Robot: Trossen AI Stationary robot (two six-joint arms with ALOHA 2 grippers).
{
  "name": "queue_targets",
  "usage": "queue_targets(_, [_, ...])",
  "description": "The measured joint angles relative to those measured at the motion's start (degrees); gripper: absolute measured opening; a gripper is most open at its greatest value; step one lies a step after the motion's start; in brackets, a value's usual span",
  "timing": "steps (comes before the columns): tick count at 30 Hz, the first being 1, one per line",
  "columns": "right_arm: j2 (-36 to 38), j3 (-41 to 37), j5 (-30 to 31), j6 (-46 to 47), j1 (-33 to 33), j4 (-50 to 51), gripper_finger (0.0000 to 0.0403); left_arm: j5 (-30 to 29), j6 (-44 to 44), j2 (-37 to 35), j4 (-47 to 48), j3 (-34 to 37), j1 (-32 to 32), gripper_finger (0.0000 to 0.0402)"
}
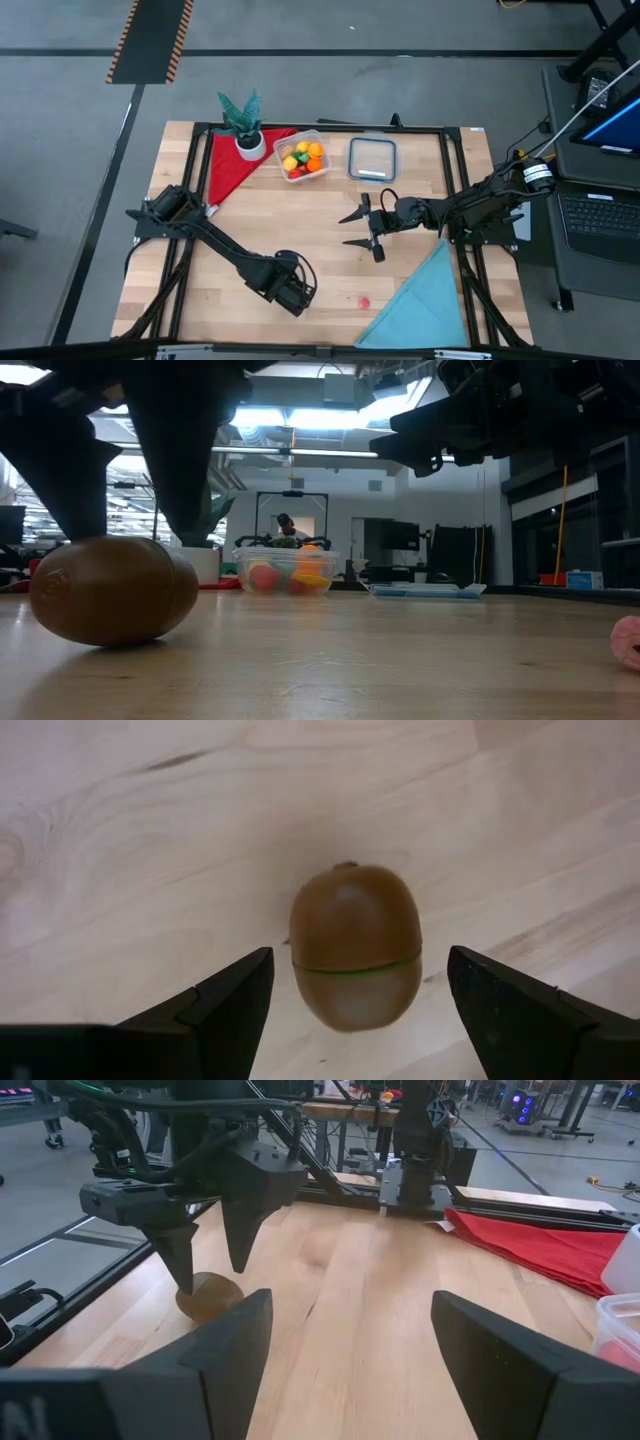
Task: Pick and placing Produce into tupperware
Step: Put the kiwi into the transparent bin
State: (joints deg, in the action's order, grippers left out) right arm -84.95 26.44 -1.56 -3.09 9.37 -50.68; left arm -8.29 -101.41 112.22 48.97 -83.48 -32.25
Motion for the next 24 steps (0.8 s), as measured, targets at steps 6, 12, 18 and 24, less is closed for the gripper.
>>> queue_targets(6, [0.0,0.0,0.0,0.02,0.09,0.53,0.0275,-0.02,0.03,0.0,0.02,0.0,0.65,0.0289])
queue_targets(12, [0.0,-0.02,0.0,0.02,0.09,0.92,0.0275,-0.27,0.04,0.0,-0.03,0.06,0.63,0.0289])
queue_targets(18, [0.0,-0.02,0.0,0.02,0.09,0.98,0.0275,-0.59,-1.78,-0.09,-0.8,1.66,0.63,0.0289])
queue_targets(24, [0.0,-0.02,0.0,0.02,0.09,1.24,0.0275,-0.59,-1.6,-0.09,-2.32,2.33,0.63,0.0289])
